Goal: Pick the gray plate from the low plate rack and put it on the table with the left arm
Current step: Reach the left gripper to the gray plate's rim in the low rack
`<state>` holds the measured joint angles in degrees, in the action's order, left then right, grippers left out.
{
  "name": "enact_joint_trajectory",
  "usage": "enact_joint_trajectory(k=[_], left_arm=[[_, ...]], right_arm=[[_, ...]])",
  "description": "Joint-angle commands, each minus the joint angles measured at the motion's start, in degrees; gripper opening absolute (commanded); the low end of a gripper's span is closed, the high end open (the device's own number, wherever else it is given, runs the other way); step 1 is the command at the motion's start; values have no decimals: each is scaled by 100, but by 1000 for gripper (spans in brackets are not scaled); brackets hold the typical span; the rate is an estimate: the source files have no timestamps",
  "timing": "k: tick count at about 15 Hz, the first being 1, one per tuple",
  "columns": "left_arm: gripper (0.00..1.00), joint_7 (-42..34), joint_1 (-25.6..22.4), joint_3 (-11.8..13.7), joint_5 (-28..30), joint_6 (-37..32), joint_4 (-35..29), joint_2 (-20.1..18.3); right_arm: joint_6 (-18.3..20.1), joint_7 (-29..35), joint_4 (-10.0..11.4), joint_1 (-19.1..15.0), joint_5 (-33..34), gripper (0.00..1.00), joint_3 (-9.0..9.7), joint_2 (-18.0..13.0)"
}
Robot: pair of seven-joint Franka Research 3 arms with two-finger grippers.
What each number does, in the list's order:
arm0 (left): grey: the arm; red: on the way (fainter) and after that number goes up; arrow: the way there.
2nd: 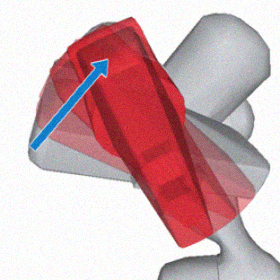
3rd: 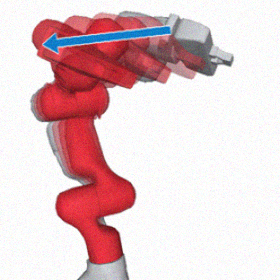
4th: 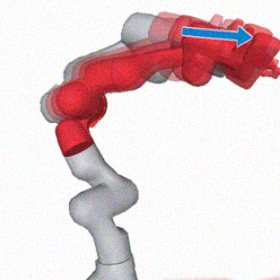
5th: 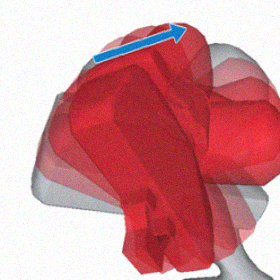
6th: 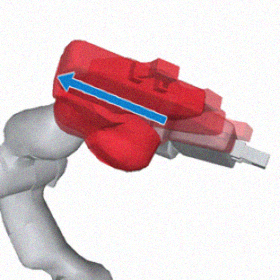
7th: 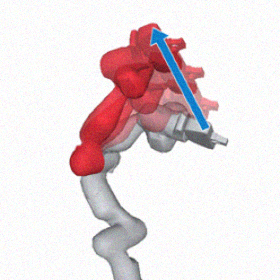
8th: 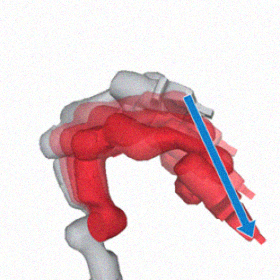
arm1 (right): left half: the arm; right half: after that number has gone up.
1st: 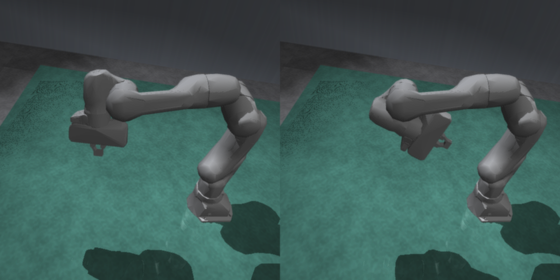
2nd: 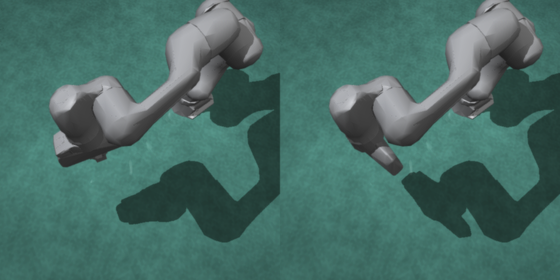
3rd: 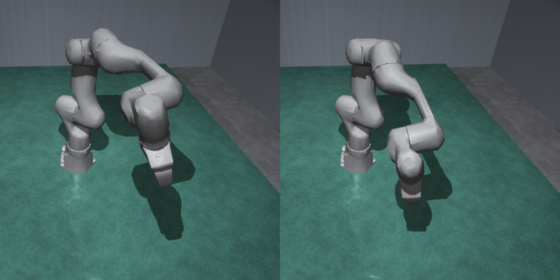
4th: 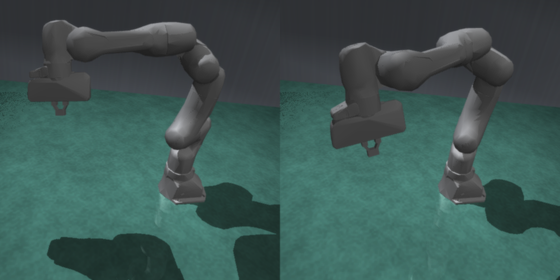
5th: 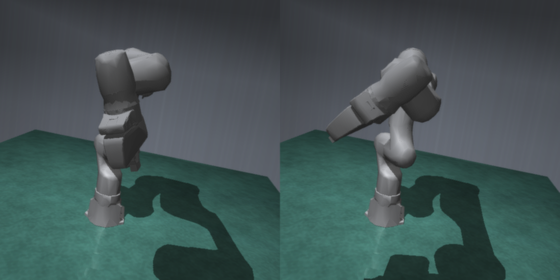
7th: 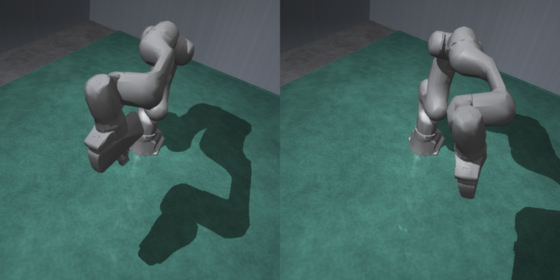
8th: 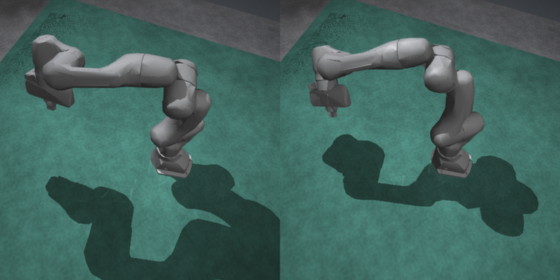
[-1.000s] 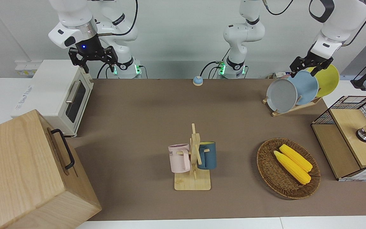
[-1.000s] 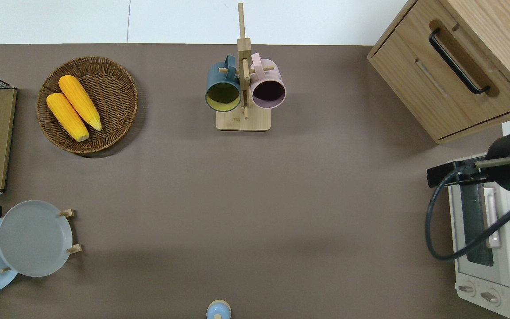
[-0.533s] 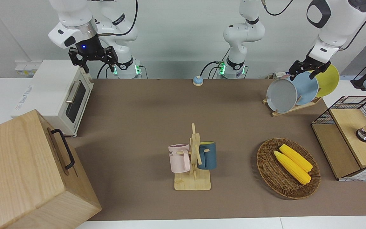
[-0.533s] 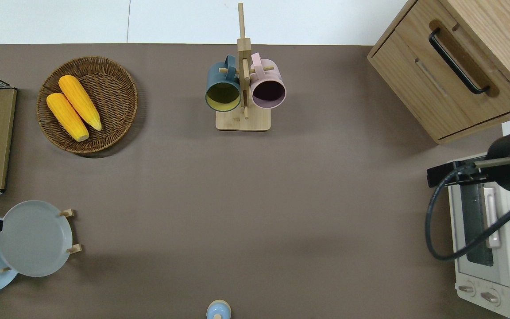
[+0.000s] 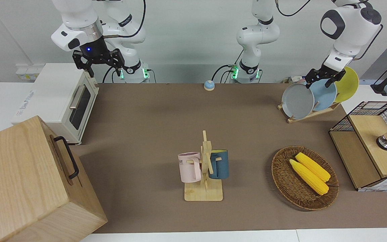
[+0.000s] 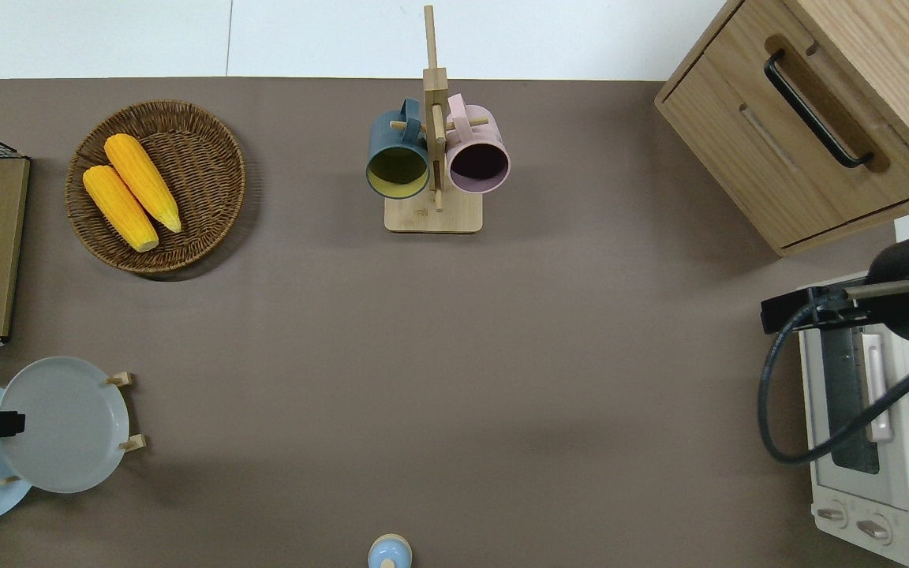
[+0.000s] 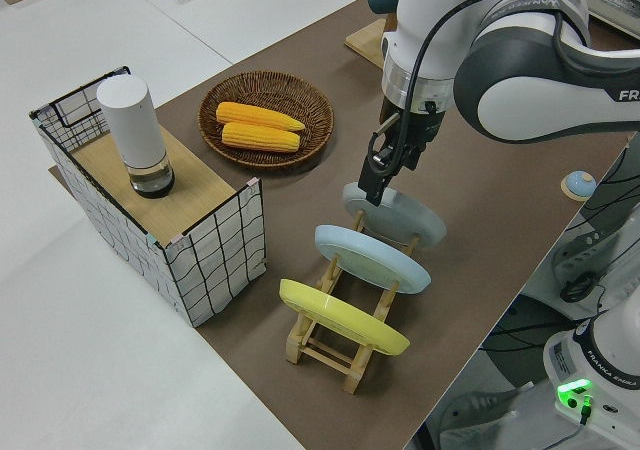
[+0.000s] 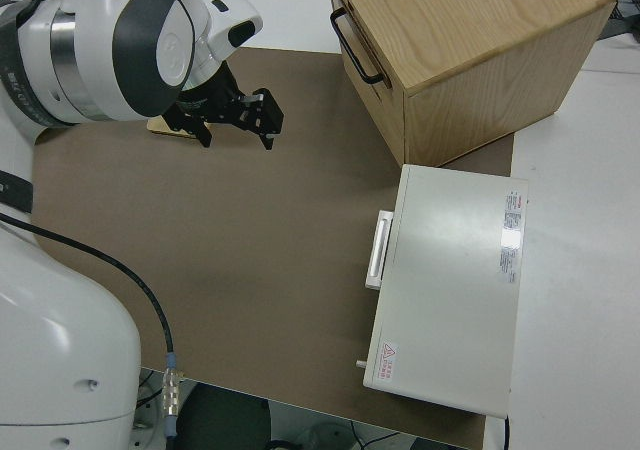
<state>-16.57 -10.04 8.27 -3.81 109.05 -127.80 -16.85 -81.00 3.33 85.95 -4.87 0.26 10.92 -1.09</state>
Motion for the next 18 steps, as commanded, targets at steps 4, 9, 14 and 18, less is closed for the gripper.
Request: enact_joint_trajectory(k=[4, 9, 14, 18], left_arm=[[995, -48, -33, -19, -103, 783, -824, -293], [995, -48, -59, -19, -103, 977, -1036, -293], [841, -48, -59, -19, -103, 978, -1089, -293], [538, -48, -50, -19, -103, 969, -1115, -293]], right_arm=[[85, 1, -35, -40, -17, 990, 33, -14], [85, -8, -35, -40, -17, 990, 33, -14], [85, -8, -35, -40, -17, 990, 41, -14], [85, -8, -35, -40, -17, 987, 41, -14]])
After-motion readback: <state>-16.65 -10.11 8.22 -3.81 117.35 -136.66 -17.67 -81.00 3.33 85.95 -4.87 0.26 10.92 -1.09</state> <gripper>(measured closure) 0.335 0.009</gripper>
